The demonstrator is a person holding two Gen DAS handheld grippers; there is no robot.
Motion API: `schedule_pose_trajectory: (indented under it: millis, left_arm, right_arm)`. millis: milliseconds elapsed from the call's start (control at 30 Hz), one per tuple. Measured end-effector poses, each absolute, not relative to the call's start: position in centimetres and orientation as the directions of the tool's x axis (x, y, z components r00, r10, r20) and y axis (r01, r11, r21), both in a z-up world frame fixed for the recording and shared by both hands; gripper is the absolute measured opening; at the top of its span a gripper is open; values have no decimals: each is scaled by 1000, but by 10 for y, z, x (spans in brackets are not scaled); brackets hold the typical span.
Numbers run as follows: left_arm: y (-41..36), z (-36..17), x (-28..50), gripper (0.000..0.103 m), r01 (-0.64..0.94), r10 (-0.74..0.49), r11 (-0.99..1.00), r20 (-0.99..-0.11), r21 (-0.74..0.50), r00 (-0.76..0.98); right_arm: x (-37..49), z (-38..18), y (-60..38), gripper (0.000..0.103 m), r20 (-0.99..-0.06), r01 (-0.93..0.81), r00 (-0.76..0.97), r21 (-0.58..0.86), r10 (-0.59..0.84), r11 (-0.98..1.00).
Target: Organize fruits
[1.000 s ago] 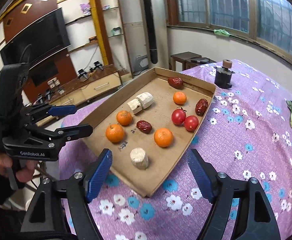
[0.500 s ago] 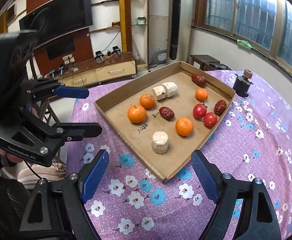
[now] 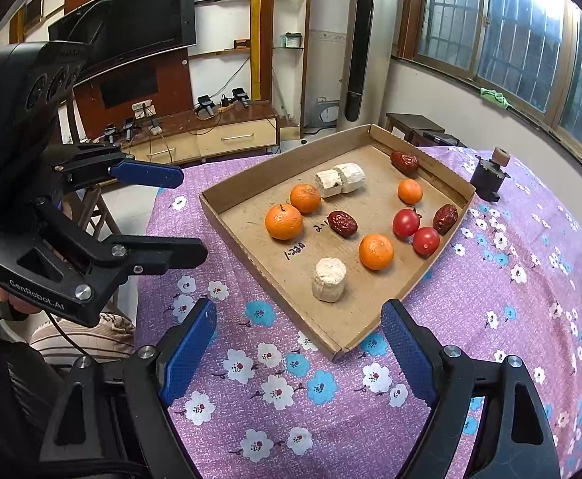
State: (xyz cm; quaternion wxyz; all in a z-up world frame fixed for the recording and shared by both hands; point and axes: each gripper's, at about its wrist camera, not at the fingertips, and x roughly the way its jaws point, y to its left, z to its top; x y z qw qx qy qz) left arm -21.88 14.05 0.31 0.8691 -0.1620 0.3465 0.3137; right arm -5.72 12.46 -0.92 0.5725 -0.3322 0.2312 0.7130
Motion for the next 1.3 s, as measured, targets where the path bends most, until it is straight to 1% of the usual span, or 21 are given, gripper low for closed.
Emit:
schedule_pose_trajectory:
  millis: [100,1300]
  left_arm:
    - [143,3,-221,83,-661,424,745,-702,-88,572]
    - [144,3,-219,83,-669,457,742,-697,-42,552]
  right_arm:
    - [-56,-10,125,86,-740,-971,-123,-47,662,-233]
    - [-59,-16,128,86,-744,-966,-144,-36,652,-254]
